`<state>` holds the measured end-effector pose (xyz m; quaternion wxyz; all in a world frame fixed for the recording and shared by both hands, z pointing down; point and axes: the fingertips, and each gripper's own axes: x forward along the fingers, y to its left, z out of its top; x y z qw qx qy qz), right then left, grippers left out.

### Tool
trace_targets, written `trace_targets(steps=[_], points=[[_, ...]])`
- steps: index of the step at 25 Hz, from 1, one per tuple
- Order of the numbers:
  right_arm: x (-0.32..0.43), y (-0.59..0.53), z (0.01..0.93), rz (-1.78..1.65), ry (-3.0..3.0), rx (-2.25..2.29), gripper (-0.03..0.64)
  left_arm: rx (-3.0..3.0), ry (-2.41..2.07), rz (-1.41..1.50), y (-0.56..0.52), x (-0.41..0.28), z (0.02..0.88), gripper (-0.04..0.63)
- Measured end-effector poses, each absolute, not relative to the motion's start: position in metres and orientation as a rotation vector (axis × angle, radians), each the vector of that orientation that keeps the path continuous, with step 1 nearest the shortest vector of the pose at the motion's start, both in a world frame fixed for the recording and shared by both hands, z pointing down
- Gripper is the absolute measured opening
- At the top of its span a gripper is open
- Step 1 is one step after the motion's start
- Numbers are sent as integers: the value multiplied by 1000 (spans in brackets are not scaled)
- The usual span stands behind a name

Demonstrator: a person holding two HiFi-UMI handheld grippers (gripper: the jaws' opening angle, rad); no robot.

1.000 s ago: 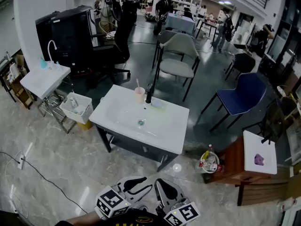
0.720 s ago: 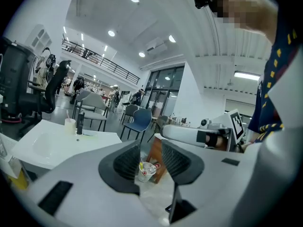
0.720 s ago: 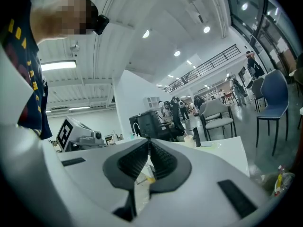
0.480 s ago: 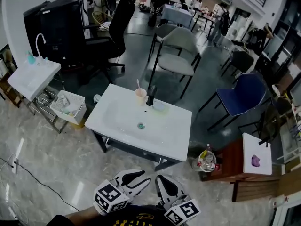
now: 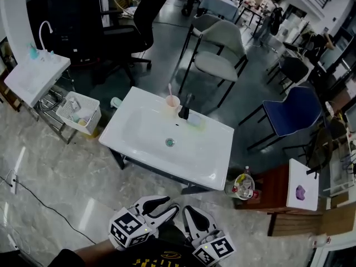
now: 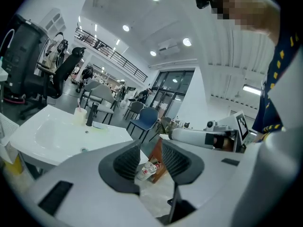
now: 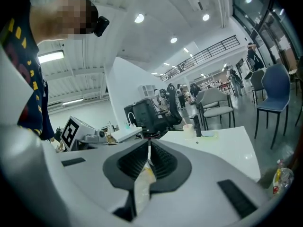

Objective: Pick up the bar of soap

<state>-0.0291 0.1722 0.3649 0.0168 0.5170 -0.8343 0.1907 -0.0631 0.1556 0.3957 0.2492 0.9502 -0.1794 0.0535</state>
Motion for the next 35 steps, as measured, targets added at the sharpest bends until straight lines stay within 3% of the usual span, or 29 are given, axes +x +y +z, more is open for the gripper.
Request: trace_targets(steps=[18,35], points=[[28,69,339,518,-2816,1402,21,2633,-738,137,67,-5,364,149],[65,26,357,710,-2927,1247,21,2571,-898,264,37,34,375,150]])
